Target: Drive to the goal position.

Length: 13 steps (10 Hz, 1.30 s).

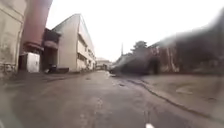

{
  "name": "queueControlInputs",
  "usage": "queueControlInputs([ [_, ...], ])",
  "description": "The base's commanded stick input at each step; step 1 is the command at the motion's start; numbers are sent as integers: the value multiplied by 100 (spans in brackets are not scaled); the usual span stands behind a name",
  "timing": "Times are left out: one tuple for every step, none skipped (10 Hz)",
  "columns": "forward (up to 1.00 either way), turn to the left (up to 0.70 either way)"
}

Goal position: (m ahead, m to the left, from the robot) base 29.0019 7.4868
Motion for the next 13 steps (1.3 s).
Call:
queueControlInputs([
  [50,8],
  [50,8],
  [50,8],
  [50,14],
  [50,35],
  [50,56],
  [50,58],
  [50,58],
  [50,58],
  [50,58],
  [50,58],
  [50,8],
  [50,8],
])
